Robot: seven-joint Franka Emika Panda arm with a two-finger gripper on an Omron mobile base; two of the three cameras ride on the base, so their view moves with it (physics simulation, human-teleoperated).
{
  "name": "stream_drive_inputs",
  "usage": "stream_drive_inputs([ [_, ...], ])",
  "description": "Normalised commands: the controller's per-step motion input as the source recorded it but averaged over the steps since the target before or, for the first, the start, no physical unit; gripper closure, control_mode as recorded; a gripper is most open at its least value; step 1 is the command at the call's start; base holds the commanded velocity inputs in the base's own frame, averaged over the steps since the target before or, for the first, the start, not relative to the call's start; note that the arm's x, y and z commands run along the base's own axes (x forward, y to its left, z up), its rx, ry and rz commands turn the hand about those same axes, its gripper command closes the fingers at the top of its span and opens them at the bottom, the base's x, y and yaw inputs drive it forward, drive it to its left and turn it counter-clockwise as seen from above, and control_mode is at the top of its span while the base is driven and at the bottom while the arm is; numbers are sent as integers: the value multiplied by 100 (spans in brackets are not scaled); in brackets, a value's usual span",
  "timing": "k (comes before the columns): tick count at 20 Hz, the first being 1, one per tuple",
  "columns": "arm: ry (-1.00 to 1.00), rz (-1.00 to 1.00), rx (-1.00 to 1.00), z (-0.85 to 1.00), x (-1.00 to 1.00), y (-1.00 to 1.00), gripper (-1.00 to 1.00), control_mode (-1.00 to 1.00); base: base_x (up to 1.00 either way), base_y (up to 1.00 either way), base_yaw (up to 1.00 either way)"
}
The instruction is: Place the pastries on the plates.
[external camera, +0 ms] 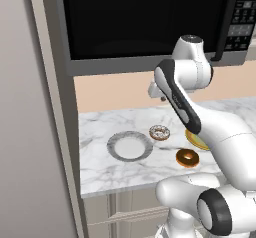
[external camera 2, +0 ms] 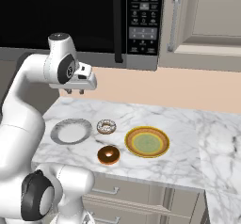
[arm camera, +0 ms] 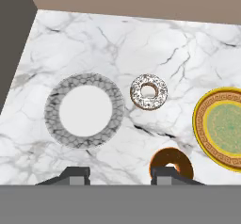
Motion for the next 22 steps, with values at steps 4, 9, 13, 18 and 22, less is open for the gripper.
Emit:
stream_drive_inputs([
  [4,-4,0,0,-5,-26,-7,-100,-100,0,0,0],
  [9,-6,0,1,-32,-58,-30,-100,-100,0,0,0],
  [13,-1,0,0,-49,-54,-30,-100,-100,0,0,0],
  [18,0,0,0,-62,-21,-17,-100,-100,0,0,0],
  [22,1,0,0,-54,-1,-4,-100,-100,0,0,0],
])
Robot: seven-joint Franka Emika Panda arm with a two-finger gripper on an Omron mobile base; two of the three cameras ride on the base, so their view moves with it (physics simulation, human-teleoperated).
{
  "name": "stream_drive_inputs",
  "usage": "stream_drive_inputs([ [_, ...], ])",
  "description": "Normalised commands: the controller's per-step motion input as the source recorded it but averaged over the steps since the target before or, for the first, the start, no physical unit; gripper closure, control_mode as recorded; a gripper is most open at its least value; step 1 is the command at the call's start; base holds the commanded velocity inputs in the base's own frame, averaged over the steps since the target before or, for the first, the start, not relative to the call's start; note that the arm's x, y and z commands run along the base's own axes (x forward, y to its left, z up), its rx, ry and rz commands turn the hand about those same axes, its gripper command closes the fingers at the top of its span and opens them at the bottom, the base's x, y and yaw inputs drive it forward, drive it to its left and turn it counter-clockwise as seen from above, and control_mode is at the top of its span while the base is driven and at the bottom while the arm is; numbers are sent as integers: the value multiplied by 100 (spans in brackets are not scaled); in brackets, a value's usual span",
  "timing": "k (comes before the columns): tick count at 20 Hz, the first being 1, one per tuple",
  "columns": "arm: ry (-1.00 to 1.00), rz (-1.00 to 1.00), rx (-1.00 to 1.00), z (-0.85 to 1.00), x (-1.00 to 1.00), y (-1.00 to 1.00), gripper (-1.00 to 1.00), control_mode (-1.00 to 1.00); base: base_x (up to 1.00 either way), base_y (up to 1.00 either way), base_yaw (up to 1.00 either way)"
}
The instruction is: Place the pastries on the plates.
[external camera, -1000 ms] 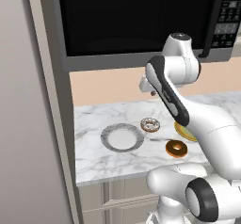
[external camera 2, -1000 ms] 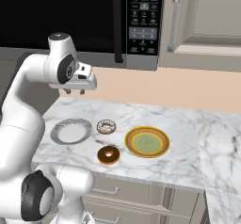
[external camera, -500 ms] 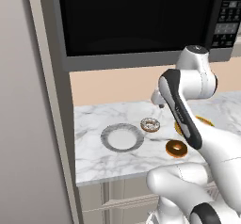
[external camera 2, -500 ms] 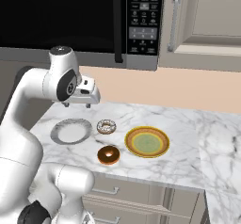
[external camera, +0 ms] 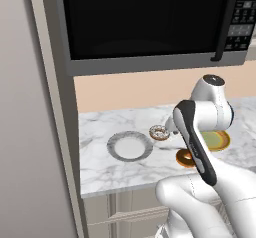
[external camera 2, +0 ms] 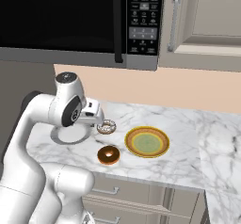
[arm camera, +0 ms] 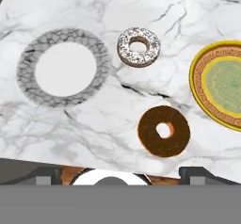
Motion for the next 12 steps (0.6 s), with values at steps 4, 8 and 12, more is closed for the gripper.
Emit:
stream_drive_inputs([
  [4,22,0,0,-41,4,-7,-100,-100,0,0,0],
  [8,26,0,0,-35,1,-9,-100,-100,0,0,0],
  [12,19,0,0,-37,2,-8,-100,-100,0,0,0],
])
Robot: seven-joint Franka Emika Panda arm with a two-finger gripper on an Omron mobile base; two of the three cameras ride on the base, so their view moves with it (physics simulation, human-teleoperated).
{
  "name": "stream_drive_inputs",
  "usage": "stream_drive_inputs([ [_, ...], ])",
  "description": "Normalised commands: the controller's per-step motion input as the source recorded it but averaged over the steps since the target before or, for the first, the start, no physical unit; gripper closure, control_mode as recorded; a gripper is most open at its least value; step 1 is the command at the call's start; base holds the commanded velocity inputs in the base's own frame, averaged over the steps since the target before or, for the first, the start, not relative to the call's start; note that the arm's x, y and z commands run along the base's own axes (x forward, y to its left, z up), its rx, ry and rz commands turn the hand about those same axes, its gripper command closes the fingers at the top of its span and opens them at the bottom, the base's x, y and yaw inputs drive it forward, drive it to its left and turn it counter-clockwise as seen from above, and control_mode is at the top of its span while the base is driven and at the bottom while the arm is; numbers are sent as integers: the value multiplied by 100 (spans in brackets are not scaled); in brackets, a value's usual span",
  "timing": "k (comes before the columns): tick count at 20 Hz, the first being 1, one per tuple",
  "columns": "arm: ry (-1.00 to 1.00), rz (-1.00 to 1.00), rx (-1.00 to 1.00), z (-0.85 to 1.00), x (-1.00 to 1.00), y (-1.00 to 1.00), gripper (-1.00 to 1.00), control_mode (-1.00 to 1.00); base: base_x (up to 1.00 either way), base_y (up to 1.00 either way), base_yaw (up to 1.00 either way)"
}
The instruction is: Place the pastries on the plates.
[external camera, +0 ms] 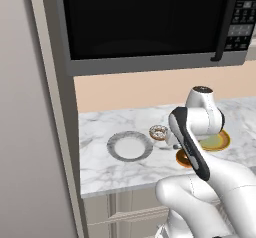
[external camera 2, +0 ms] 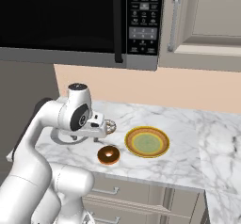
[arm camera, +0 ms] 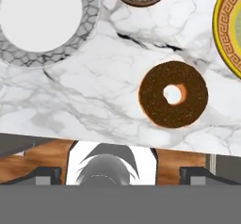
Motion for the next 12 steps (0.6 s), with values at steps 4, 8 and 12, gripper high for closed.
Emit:
stream_drive_inputs([
  [4,5,-1,0,-39,1,-12,-100,-100,0,0,0],
  [8,-6,-2,0,-44,0,-4,-100,-100,0,0,0],
  [12,-17,-3,0,-48,0,-2,-100,-100,0,0,0],
])
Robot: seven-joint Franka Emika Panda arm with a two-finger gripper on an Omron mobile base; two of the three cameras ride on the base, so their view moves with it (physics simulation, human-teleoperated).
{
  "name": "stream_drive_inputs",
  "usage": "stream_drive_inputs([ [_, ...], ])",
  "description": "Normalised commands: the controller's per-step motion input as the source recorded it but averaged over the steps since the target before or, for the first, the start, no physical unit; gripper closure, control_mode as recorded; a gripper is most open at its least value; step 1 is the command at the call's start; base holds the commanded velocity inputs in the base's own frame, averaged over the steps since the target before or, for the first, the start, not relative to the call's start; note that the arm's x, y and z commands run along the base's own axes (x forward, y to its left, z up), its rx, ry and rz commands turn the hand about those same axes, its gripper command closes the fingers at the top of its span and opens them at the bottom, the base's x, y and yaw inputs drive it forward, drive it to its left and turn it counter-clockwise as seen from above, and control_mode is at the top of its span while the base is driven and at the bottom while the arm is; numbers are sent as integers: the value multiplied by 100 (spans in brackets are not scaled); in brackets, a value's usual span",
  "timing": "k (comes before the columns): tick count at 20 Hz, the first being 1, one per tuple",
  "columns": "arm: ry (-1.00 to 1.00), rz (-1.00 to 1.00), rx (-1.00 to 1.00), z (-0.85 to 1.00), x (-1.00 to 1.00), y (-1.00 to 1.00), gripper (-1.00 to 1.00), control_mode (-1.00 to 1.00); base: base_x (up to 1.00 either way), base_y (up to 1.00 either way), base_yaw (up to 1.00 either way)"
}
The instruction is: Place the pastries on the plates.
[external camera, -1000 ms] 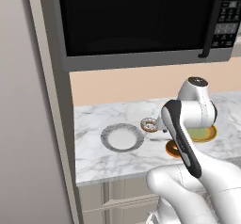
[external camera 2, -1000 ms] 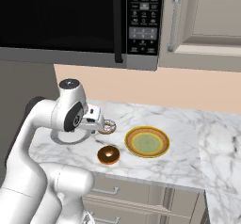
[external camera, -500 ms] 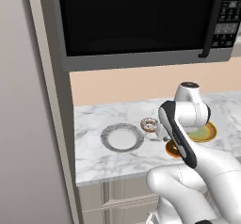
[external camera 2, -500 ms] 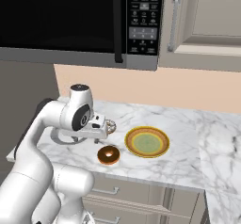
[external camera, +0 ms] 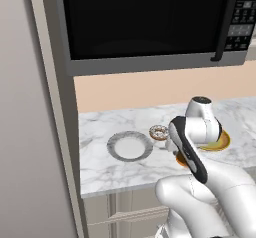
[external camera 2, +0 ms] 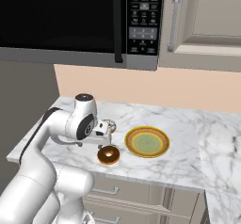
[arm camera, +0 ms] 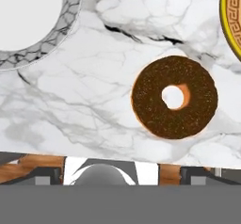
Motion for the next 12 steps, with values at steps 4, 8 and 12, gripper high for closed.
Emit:
stream_drive_inputs([
  [4,-11,-3,0,-32,8,-7,-100,-100,0,0,0],
  [8,-1,-1,1,-13,17,-15,-100,-100,0,0,0],
  [12,0,-1,1,-11,21,-14,-100,-100,0,0,0],
])
